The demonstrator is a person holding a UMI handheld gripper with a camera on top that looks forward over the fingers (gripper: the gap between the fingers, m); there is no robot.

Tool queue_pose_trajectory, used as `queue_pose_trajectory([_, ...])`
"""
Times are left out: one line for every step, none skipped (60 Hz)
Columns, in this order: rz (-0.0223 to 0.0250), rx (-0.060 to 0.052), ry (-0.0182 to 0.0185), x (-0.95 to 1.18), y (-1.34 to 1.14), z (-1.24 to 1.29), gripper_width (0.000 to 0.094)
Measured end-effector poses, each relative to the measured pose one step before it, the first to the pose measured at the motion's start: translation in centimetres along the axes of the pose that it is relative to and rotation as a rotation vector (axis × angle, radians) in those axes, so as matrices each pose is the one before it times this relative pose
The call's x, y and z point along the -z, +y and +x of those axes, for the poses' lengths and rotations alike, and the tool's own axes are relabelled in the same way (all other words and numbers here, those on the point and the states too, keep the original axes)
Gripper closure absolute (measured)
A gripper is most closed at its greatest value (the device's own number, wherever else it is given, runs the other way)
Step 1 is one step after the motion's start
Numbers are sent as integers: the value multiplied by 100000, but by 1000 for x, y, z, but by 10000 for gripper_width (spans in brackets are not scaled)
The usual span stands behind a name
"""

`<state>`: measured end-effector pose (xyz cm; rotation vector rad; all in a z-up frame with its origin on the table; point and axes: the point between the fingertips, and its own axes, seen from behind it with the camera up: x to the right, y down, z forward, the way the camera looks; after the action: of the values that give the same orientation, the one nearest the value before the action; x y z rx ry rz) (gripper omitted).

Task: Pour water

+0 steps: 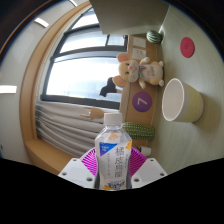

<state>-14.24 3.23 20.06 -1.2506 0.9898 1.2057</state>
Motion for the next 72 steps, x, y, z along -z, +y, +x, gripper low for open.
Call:
queue_pose_trajectory([554, -3900, -318, -63, -511, 184, 579])
queue_pose_trajectory([562, -3880, -253, -51, -465, 166, 579])
queue_pose_trajectory([755, -3773, -258, -51, -517, 105, 578])
queue_pose_trajectory([954, -3502, -317, -93, -579, 85, 578])
queue_pose_trajectory([924, -3232, -529, -115, -536, 17, 579])
queue_pose_trajectory([900, -3200, -570, -135, -477, 27, 579])
queue_pose_trajectory([879, -3656, 425, 403, -161, -304, 579])
queue_pose_trajectory([760, -3490, -390, -200, -502, 140, 579])
queue_pose_trajectory([941, -3309, -275, -618, -501, 186, 578])
queue_pose_trajectory([792, -3511, -504, -177, -435, 54, 579])
queue_pose_trajectory([841, -3378, -621, -127, -385, 9, 579])
queue_pose_trajectory([726, -3330, -673, -125, -352, -15, 578])
queue_pose_trajectory([720, -3311, -668, -93, -304, -37, 578])
queue_pose_trajectory([701, -3372, -560, -131, -294, -4, 579])
queue_pose_trajectory([681, -3493, -444, -97, -260, -19, 578])
queue_pose_trajectory([642, -3574, -511, -122, -261, -20, 577])
queue_pose_trajectory([853, -3744, 122, 551, -17, -303, 578])
queue_pose_trajectory([1138, -2889, -394, -485, -439, 76, 579])
queue_pose_trajectory([792, -3269, -698, -60, -308, -92, 578])
queue_pose_trajectory([797, -3190, -685, -43, -258, -35, 579])
queue_pose_trajectory([820, -3073, -512, -68, -267, 4, 578])
queue_pose_trajectory([905, -2973, -514, -39, -261, -17, 578])
queue_pose_trajectory([901, -2809, -438, -48, -277, 28, 578])
queue_pose_trajectory([825, -2615, -363, -22, -248, 17, 577])
queue_pose_trajectory([543, -2309, -259, -26, -149, 41, 579])
queue_pose_trajectory([272, -2209, 62, 116, 27, -171, 578])
queue_pose_trajectory([119, -1536, -61, -249, -107, 37, 578])
queue_pose_trajectory([297, -1396, 33, -51, -81, 77, 579])
queue_pose_trajectory([644, -1022, 159, -44, -197, 89, 578])
queue_pose_trajectory([789, -701, 90, -45, -191, 48, 579])
queue_pose_trajectory([583, -328, 130, -25, -132, 29, 580])
queue_pose_trajectory([74, -139, 117, -31, -29, 38, 579])
queue_pose_trajectory([-160, -49, 102, -32, 20, 54, 578])
queue_pose_trajectory([-122, -200, 123, -6, -12, 44, 579])
queue_pose_trajectory([160, -684, 309, 183, -18, 8, 579])
queue_pose_trajectory([203, -205, 86, -127, -196, 104, 580])
queue_pose_trajectory([327, -298, -45, -19, -140, -7, 579])
queue_pose_trajectory([215, -284, 65, 1, -29, -108, 577])
queue_pose_trajectory([-12, -152, -186, -14, -30, -36, 579])
queue_pose_trajectory([-86, -135, 15, 16, -27, 8, 578])
queue_pose_trajectory([38, -10, 196, 16, -50, 49, 578])
queue_pose_trajectory([241, 182, 330, 23, -47, 33, 578])
queue_pose_trajectory([136, 467, 268, 16, -23, 40, 578])
queue_pose_trajectory([-58, 698, 213, -4, 18, 15, 577])
queue_pose_trajectory([-335, 876, 197, 21, 76, 16, 567])
queue_pose_trajectory([-479, 1092, 93, 26, 123, -47, 568])
queue_pose_trajectory([-459, 1134, 9, 45, 154, -166, 568])
queue_pose_trajectory([-493, 1898, 7, -53, 122, -79, 568])
queue_pose_trajectory([-322, 2252, 309, 15, 124, -167, 568])
queue_pose_trajectory([-836, 3584, 88, -135, 175, -74, 568])
queue_pose_trajectory([-1439, 4485, 69, -120, 253, -207, 568])
queue_pose_trajectory([-1547, 5244, 105, -89, 409, -293, 568])
queue_pose_trajectory([-1626, 5957, 66, -88, 429, -328, 567])
queue_pose_trajectory([-1765, 6522, 71, -90, 455, -360, 570])
queue_pose_trajectory([-1922, 6848, 224, -80, 439, -319, 568])
queue_pose_trajectory([-2015, 6882, 268, -94, 400, -369, 569])
queue_pose_trajectory([-2182, 7237, 681, -100, 311, -362, 570])
queue_pose_trajectory([-282, 5357, -1353, 272, 570, -931, 571])
queue_pose_trajectory([-2271, 8851, 1610, -294, 207, -285, 570])
queue_pose_trajectory([-1578, 7950, 110, -143, 61, -477, 569])
queue_pose_trajectory([-1298, 7678, 116, -108, -49, -467, 567])
queue_pose_trajectory([-1210, 7286, 270, -51, -139, -395, 567])
queue_pose_trajectory([-893, 7051, 366, -57, -200, -397, 568])
queue_pose_trajectory([-585, 6884, 208, -72, -330, -403, 569])
queue_pose_trajectory([-210, 6892, 1, -42, -449, -430, 568])
queue_pose_trajectory([391, 6993, -191, 254, -285, -492, 565])
queue_pose_trajectory([209, 5889, -55, 81, -724, -471, 566])
queue_pose_trajectory([388, 6157, 101, -63, -627, -237, 566])
queue_pose_trajectory([413, 5963, 138, -12, -648, -200, 557])
queue_pose_trajectory([265, 5925, 148, -10, -637, -126, 556])
queue_pose_trajectory([20, 5976, 415, 42, -649, -32, 557])
queue_pose_trajectory([53, 5979, 564, 5, -565, 54, 555])
